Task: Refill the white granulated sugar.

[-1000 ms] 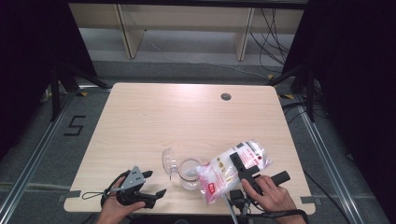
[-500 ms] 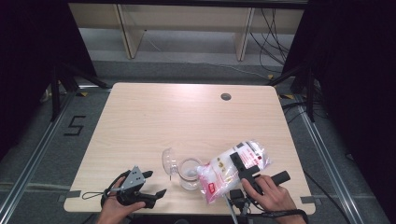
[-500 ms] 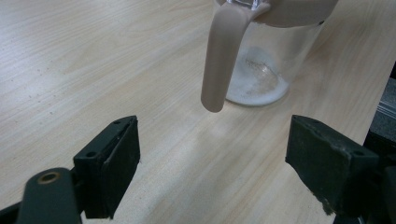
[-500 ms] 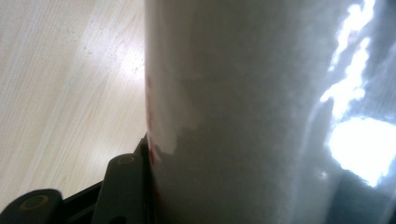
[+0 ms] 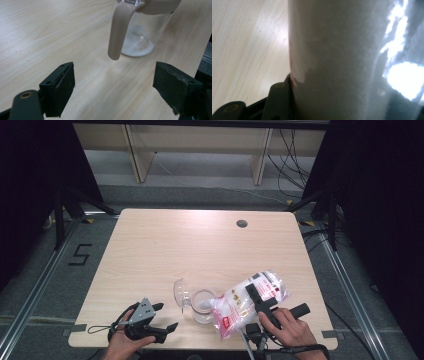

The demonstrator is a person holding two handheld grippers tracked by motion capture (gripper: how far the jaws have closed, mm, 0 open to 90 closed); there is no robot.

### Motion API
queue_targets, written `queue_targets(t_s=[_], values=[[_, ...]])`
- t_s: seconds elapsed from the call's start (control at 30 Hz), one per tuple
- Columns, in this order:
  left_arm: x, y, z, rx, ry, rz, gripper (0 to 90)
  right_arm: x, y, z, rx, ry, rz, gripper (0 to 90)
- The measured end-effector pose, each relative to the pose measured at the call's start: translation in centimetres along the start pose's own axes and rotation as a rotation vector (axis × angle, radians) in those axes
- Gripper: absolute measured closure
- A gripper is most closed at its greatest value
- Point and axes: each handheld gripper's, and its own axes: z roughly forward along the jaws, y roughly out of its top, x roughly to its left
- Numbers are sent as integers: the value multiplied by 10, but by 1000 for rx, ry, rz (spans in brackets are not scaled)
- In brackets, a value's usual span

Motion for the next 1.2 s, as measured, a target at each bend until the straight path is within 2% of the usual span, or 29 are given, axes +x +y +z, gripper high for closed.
queue_targets(t_s=[0.03, 0.07, 0.13, 0.23, 0.37, 0.4, 0.43, 0.47, 0.5, 0.53, 0.57, 0.6, 0.67, 0.77, 0.8, 1.03, 1.07, 1.1, 1.13, 1.2], values=[[0, 0, 0, 1, 0, 0, 173, 0, 0, 0, -1, -2, -1, 509], [0, 0, 0, 4, 1, 4, 173, 1, 0, 0, 3, 6, 19, 509], [0, 0, 0, 0, 1, 0, 173, 0, 0, 0, -3, 1, 4, 510], [0, 0, 0, -3, -4, 0, 173, 2, 1, 0, 3, 4, 22, 510], [0, 0, 0, -3, -4, 1, 173, -1, 3, -1, -12, -5, 12, 510], [0, 0, 0, -3, -5, 0, 174, 2, 3, -1, -16, -24, 48, 511], [0, 0, 0, -3, -4, 1, 174, 2, 3, -1, -16, -24, 48, 511], [1, 0, -1, 2, -4, 7, 173, 5, 3, -2, -4, -16, 90, 511], [1, 0, -1, 2, -4, 7, 174, 5, 3, -2, -4, -16, 90, 511], [1, 0, -1, 2, -4, 7, 174, 2, 4, -1, -21, -19, 39, 511], [1, 0, -1, 0, -4, 5, 173, 2, 4, -1, -22, -20, 40, 511], [1, 0, -1, 2, -4, 7, 174, 0, 4, 0, -39, -28, 8, 512], [1, 0, -1, 2, -4, 7, 173, 2, 5, -1, -23, -19, 40, 512], [1, 0, -1, 2, -5, 7, 173, 1, 6, -1, -36, -17, 26, 512], [1, 0, -1, 2, -4, 7, 173, 3, 7, -1, -31, -15, 48, 512], [1, 0, -1, 2, -3, 6, 174, 0, 8, -2, -31, -17, 32, 513], [1, 0, 0, 2, -3, 7, 173, -2, 9, -1, -48, -24, 5, 514], [1, 0, 0, 2, -4, 7, 173, -2, 9, -1, -46, -21, 14, 514], [0, 0, 0, 0, -3, 3, 173, 1, 9, -2, -31, -9, 45, 514], [0, 0, 0, -3, -4, 1, 174, 0, 10, -1, -36, -15, 29, 514]])
